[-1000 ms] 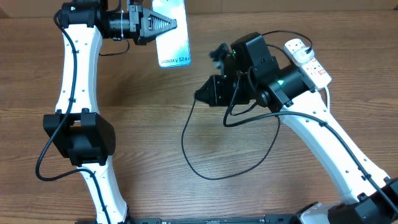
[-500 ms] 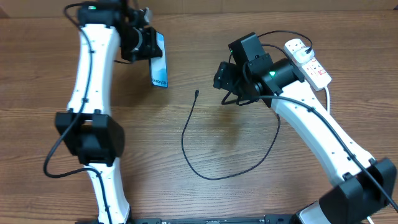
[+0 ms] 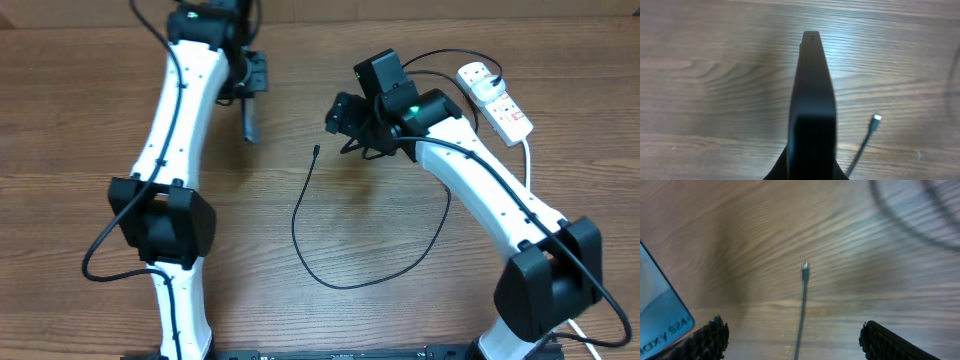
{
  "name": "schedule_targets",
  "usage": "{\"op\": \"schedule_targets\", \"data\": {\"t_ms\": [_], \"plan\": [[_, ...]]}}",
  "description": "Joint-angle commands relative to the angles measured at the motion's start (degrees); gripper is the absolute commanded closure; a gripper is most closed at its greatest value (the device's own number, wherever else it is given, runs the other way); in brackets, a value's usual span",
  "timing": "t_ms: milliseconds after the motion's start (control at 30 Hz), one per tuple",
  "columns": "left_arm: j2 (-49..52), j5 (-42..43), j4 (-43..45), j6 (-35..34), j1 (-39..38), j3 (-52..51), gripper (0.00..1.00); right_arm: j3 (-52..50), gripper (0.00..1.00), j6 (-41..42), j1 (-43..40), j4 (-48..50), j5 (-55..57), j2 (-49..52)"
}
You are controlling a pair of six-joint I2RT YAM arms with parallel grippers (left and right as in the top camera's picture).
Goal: Plug charger to phone and switch on socket
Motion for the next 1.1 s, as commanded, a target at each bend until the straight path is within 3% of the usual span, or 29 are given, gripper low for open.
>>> {"op": "schedule_targets", "data": {"t_ms": [0,267,400,633,867,1067], "plan": [[0.44,2.91,-0.90,-1.97,4.39,0.42,0.96,5.18,0.18,-1.09,0.35,-2.80,-5.49,4.00],[0.44,3.19,-1.66,-1.95,6.16,0.42,0.96,27.17,0.18,-3.67,1.25,-20.74,-1.38,19.30],[0.44,3.19,-2.10,-1.73,5.86,0.42,0.96,34.32,0.18,-3.37,2.14,-24.41,-0.79,26.29],[0.44,3.19,-2.40,-1.75,5.73,0.42,0.96,34.49,0.20,0.39,4.20,-21.68,1.99,30.97],[0.44,3.02,-3.13,-0.98,5.75,0.42,0.96,34.34,0.25,8.68,9.33,-21.62,16.85,31.74],[0.44,3.06,-3.21,-0.90,5.75,0.42,0.96,33.24,0.42,8.61,9.51,-21.57,17.14,31.89]]}}
